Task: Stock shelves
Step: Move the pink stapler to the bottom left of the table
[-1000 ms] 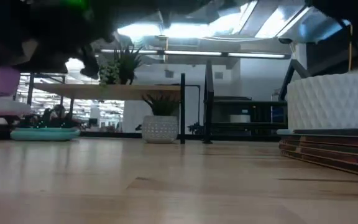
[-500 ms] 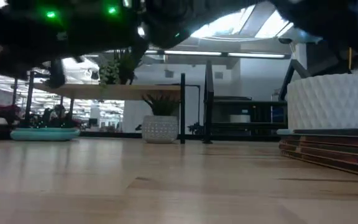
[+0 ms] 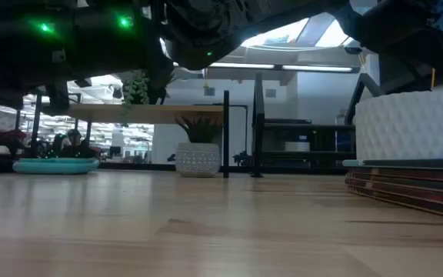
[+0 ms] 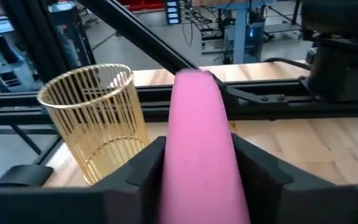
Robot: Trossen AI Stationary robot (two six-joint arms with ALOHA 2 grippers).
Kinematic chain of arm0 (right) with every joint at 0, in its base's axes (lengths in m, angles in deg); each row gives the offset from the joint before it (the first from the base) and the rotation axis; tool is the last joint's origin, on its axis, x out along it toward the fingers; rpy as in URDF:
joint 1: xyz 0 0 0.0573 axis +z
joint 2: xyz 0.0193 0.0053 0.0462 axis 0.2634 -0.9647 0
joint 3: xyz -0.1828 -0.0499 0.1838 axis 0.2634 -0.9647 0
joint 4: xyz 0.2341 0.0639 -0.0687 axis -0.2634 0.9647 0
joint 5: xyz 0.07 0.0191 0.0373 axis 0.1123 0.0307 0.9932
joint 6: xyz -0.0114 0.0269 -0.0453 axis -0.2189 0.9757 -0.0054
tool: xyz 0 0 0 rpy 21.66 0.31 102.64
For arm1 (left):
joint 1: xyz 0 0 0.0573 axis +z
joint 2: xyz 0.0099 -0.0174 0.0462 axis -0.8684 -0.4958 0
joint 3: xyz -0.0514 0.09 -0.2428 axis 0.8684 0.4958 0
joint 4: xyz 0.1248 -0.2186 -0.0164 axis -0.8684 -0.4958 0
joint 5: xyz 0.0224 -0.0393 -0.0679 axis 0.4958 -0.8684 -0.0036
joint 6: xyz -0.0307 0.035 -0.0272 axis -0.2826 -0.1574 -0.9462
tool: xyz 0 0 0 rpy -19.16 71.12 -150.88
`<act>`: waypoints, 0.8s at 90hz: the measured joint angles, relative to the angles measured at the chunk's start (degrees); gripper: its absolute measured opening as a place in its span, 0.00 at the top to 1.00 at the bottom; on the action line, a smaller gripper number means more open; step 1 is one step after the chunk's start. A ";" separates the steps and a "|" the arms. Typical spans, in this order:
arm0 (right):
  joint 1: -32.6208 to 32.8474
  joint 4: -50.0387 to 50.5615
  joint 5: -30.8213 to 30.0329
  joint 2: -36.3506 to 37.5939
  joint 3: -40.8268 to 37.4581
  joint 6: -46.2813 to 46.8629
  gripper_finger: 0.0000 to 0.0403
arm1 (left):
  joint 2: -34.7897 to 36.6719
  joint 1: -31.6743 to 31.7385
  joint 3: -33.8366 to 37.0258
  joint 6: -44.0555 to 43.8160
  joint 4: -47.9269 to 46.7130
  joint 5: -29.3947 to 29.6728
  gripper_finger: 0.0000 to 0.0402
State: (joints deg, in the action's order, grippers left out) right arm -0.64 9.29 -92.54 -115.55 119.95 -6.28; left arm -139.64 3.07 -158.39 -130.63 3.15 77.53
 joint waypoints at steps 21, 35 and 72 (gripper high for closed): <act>-0.02 1.16 0.74 0.00 -0.15 -0.92 0.45 | 0.00 0.00 0.00 -0.20 -0.02 0.02 0.75; 0.41 8.31 0.76 1.26 -0.20 -7.21 0.44 | 0.00 0.00 0.00 -0.37 -0.02 -0.45 0.75; 4.63 44.65 -10.82 16.39 0.09 -11.96 0.43 | -0.15 -0.20 0.04 0.78 -0.02 -1.53 0.75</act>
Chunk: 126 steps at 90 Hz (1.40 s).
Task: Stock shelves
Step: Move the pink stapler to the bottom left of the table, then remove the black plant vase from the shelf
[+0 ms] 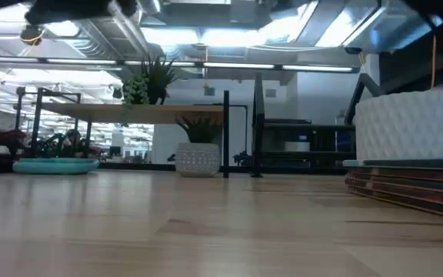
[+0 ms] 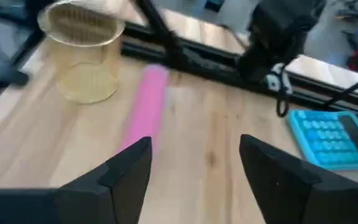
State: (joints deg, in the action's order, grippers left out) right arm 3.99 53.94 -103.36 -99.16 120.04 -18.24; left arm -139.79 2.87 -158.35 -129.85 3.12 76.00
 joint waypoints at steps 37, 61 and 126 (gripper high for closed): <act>-2.71 -14.13 11.07 -10.88 -0.50 6.40 0.90 | -0.02 0.04 2.28 -1.23 -0.03 0.04 0.75; -5.69 -37.32 18.33 -17.12 -0.36 12.35 1.00 | -0.05 0.04 2.32 -2.28 0.01 0.04 0.75; 1.45 20.73 -28.68 -1.95 -0.37 -1.80 0.98 | 1.27 7.53 1.10 -8.41 -11.52 4.23 0.75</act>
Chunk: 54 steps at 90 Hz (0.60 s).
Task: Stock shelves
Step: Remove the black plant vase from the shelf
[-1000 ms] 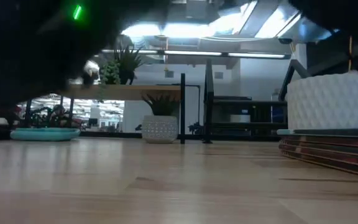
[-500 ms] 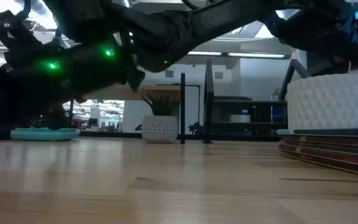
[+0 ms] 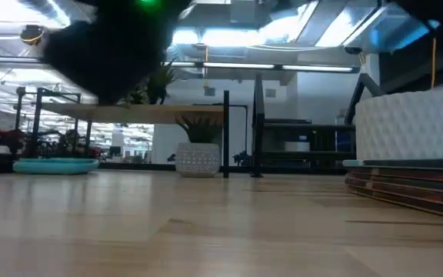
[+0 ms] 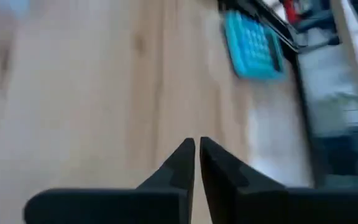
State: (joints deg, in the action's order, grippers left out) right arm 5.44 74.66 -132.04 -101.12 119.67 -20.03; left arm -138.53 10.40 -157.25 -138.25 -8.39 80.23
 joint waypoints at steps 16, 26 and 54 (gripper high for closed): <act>-0.73 16.32 -1.68 7.34 0.02 0.53 0.98 | 3.74 11.88 -2.19 11.08 -4.16 -1.31 0.75; -2.74 19.25 -0.97 12.00 0.02 -0.12 0.98 | 7.49 21.16 -2.76 22.64 -2.87 -3.30 0.74; -20.63 12.24 20.58 24.00 0.11 -9.21 0.90 | 16.25 50.16 -2.77 54.18 10.97 -21.24 0.54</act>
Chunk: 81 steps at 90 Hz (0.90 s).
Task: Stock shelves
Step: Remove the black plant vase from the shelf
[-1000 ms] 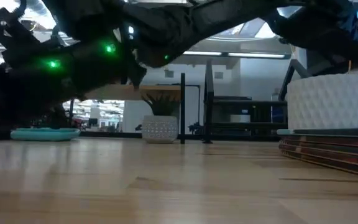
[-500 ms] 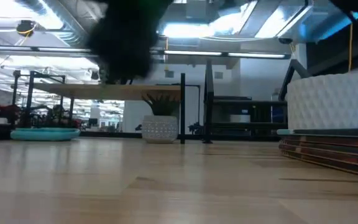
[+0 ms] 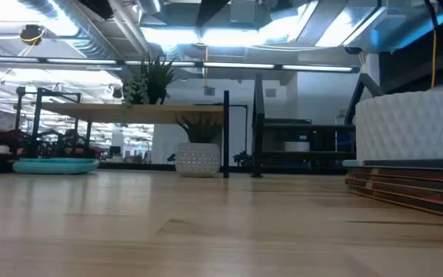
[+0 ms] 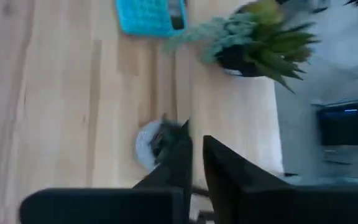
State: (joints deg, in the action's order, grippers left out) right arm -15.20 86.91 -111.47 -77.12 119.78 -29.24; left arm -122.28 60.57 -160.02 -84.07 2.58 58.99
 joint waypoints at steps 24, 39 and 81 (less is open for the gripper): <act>-16.20 -9.98 20.82 -1.48 -0.35 -7.34 0.51 | -4.44 21.11 4.60 21.22 4.70 -13.86 0.43; -23.14 -13.46 29.75 -4.73 -0.58 -11.93 0.29 | -9.66 31.27 9.61 28.94 7.21 -16.80 0.39; -28.51 -26.74 38.39 -16.58 -0.59 -22.11 0.15 | -18.17 43.97 10.81 42.09 14.30 -19.72 0.34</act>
State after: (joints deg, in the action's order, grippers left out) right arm -43.70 60.16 -73.07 -93.70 119.19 -51.35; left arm -140.45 104.53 -149.21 -41.99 16.88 39.28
